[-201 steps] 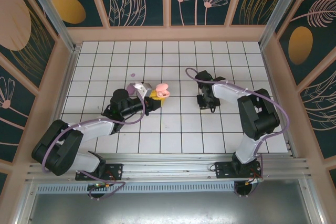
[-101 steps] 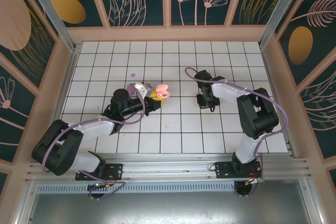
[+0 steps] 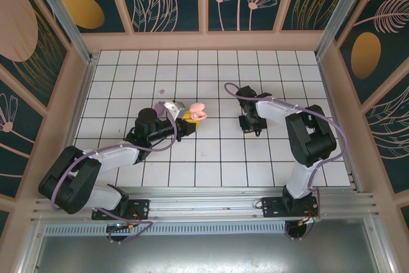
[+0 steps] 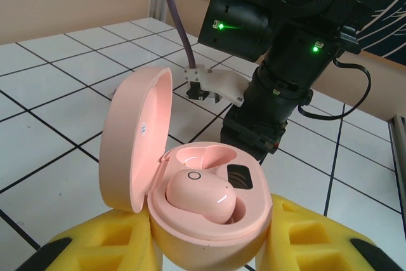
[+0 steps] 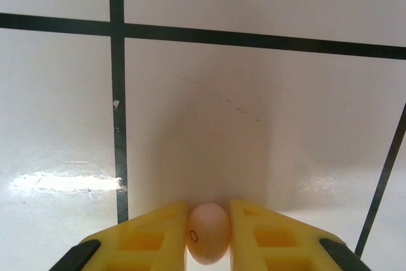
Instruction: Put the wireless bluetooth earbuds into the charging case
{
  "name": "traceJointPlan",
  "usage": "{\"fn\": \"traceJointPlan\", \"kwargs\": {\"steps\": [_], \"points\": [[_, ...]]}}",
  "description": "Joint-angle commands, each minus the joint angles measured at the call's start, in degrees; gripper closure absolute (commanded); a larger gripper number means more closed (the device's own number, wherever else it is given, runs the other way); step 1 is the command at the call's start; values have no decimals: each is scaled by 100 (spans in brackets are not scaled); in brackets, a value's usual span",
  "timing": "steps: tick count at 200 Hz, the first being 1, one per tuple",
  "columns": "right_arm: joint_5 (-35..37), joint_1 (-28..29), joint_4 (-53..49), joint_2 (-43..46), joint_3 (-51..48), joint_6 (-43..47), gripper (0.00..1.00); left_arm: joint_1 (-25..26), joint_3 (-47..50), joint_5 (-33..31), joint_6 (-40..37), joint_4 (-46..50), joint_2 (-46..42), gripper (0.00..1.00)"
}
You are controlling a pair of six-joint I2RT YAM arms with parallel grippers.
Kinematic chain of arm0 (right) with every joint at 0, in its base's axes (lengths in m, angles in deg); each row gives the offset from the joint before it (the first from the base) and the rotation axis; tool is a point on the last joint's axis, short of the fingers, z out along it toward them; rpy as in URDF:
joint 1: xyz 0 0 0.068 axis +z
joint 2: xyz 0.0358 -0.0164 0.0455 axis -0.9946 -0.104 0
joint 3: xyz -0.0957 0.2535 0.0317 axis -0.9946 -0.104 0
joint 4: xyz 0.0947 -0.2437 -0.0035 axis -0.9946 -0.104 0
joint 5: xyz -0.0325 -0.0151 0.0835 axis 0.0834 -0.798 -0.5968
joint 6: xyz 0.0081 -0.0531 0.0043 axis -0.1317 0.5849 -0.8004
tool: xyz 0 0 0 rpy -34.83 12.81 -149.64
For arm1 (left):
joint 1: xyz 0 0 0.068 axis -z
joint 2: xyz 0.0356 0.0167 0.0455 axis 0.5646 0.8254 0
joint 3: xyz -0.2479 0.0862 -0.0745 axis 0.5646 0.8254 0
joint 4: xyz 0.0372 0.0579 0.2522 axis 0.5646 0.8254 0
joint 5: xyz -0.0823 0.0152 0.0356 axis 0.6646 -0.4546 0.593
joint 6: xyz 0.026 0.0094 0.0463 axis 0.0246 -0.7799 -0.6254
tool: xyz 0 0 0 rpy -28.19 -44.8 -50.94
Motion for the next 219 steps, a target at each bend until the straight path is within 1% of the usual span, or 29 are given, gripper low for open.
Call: {"fn": "traceJointPlan", "kwargs": {"steps": [1, 56, 101, 122, 155, 204, 208, 219], "points": [[-93, 47, -188, -27, 27, -70, 81, 11, -100, 62, -76, -30, -117, 90], [-300, 51, -223, 473, 123, -270, 83, 12, -178, 101, -109, -30, -106, 90], [-718, 80, -215, 990, 152, -563, 84, 11, -329, 205, -155, 81, -148, 90], [-994, 178, -167, 1317, 94, -694, 85, 11, -428, 234, -163, 182, -237, 90], [-1220, 343, -97, 1870, 28, -897, 86, 9, -569, 260, -208, 407, -400, 90], [-1219, 535, -33, 2313, 116, -1144, 87, 7, -776, 295, -120, 714, -618, 90], [-1231, 653, -3, 2343, 117, -1170, 87, 11, -776, 285, -115, 740, -641, 90], [-1319, 732, 84, 2417, 92, -1216, 88, 11, -761, 285, -111, 840, -751, 90]]}}
